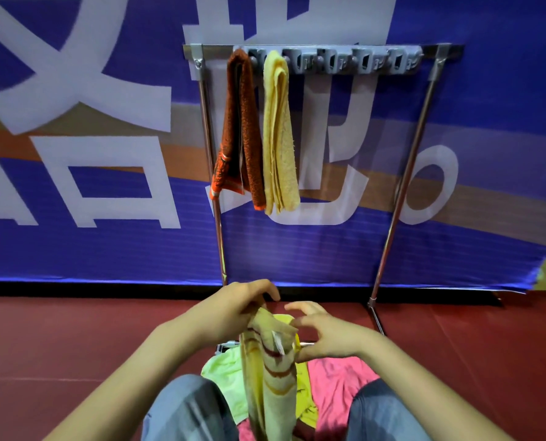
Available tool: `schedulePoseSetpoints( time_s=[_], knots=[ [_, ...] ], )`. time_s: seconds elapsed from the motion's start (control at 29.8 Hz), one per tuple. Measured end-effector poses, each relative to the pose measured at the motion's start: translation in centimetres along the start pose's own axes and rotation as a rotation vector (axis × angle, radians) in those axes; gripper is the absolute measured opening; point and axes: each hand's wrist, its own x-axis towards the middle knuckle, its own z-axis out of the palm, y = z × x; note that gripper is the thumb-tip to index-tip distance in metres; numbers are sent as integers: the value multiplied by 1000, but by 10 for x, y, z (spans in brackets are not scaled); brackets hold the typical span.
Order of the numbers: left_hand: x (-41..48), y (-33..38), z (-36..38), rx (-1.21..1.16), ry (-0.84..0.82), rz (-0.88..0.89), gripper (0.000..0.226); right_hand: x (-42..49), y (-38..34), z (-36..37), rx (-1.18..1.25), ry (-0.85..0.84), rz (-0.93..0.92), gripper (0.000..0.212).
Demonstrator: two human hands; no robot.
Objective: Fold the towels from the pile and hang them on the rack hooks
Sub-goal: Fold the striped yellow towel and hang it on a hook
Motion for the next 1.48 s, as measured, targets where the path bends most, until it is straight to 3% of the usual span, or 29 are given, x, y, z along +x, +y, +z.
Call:
schedulePoseSetpoints(
  time_s=[0.17,0.24,0.37,0.47,0.57,0.67,0.77,0.87,0.97,1.21,1.38,1.48],
  knots=[
    [-2,-17,-8,25,24,-58,39,-18,16,-4,104,17,65,25],
    [-2,-22,-10,76,5,-75,38,-25,17,-13,264,105,76,17],
    [-3,-17,-9,210,-35,-71,35,-33,11,-41,392,398,26,33],
    [-2,-11,-11,497,-28,-62,40,-36,-3,-60,458,502,4,24],
    [2,-6,-18,582,44,-76,39,-42,-17,-78,515,595,-11,19],
    [7,-4,-28,437,141,-135,25,-41,-24,-90,424,716,24,22],
    [14,2,-34,109,241,-219,14,-39,-26,-95,360,845,102,16],
    [18,4,-34,-254,265,-267,13,-36,-26,-97,393,895,110,19],
    [18,5,-31,-462,292,-303,10,-36,-26,-94,450,892,128,18],
    [30,16,-11,-543,473,-288,13,-22,-34,-70,611,893,149,20],
    [40,29,11,-467,531,-210,26,-2,-54,-36,736,823,78,23],
    [39,26,12,-539,537,-242,30,-1,-59,-29,791,831,76,16]
  ],
)
